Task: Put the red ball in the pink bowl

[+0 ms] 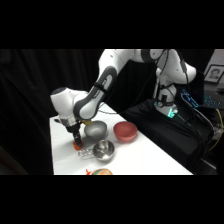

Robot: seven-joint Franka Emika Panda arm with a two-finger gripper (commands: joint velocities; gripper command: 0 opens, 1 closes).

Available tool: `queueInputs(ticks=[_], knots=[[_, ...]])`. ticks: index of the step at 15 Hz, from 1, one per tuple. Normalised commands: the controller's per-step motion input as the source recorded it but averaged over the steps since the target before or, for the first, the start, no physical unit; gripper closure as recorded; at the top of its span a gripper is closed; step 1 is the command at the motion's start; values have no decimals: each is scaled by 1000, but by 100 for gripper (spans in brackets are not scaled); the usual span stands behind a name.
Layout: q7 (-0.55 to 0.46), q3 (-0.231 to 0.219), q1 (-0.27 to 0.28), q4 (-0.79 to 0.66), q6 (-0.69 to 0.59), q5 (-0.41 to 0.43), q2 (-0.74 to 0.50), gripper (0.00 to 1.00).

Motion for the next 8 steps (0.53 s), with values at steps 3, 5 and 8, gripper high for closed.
queueInputs(ticks=[3, 5, 8], knots=[[-118, 79, -65, 84, 85, 86, 81, 26], [-165, 96, -81, 40, 132, 98, 43, 30], [-187, 89, -99, 19, 119, 103, 7, 56]])
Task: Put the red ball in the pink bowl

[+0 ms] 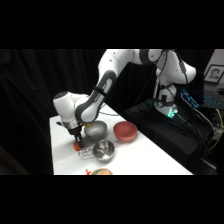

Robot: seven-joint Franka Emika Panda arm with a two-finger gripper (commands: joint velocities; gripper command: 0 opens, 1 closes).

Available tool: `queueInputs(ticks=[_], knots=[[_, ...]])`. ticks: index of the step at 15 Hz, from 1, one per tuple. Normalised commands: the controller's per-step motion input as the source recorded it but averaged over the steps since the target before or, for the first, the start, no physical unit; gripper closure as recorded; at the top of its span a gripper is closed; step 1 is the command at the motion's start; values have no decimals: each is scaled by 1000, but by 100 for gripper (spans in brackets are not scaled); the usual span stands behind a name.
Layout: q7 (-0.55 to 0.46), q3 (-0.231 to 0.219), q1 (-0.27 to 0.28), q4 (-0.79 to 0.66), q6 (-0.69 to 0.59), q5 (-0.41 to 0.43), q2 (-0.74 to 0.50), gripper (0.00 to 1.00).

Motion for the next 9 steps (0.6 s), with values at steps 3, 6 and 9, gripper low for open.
queueInputs(ticks=[3, 6, 9], knots=[[-189, 71, -102, 5, 103, 94, -26, 80], [-160, 39, -63, -17, 75, 57, -78, 100], [-147, 29, -42, -51, 22, 43, -174, 96]])
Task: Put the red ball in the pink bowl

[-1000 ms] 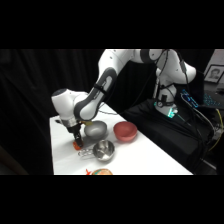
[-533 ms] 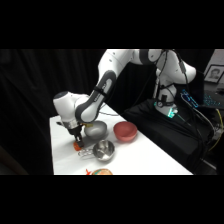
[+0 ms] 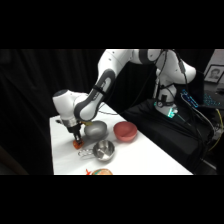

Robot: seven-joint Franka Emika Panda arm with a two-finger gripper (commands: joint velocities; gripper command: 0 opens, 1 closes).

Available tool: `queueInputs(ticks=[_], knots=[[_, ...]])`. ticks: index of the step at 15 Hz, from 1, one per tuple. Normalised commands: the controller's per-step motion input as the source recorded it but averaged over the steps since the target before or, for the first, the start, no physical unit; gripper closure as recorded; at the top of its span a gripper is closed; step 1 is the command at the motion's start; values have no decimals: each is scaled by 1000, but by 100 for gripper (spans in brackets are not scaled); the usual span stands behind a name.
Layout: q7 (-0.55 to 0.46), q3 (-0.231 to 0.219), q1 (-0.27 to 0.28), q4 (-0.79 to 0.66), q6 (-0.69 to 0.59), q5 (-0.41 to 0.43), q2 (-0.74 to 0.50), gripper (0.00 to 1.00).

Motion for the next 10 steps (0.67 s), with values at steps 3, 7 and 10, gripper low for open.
queueInputs(ticks=[3, 7, 10], knots=[[-127, 17, -35, -71, -91, 41, -282, 96], [-90, -12, -17, -97, -240, 25, -345, 96], [-67, -28, 2, -185, -219, 9, -409, 96]])
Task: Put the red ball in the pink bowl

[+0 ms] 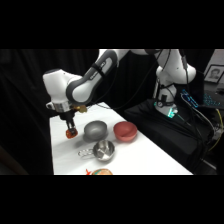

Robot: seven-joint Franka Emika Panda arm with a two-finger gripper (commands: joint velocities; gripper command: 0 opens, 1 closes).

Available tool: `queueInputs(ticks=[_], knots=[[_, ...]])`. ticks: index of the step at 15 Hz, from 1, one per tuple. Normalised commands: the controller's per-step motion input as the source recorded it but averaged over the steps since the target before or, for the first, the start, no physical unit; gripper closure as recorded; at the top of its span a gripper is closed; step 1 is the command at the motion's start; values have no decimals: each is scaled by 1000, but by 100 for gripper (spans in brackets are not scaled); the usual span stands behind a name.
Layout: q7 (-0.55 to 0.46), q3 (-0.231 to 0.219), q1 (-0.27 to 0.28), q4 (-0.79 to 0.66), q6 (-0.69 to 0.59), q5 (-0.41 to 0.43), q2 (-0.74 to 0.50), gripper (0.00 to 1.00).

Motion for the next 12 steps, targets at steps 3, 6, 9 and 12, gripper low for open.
queueInputs(ticks=[3, 6, 9, 12], knots=[[-51, -26, 18, -324, -183, 6, -495, 96], [-21, -32, 58, -565, -13, -14, -616, 96], [23, -35, 93, -769, 87, -32, -709, 95], [79, -36, 124, -862, 156, -71, -719, 95]])
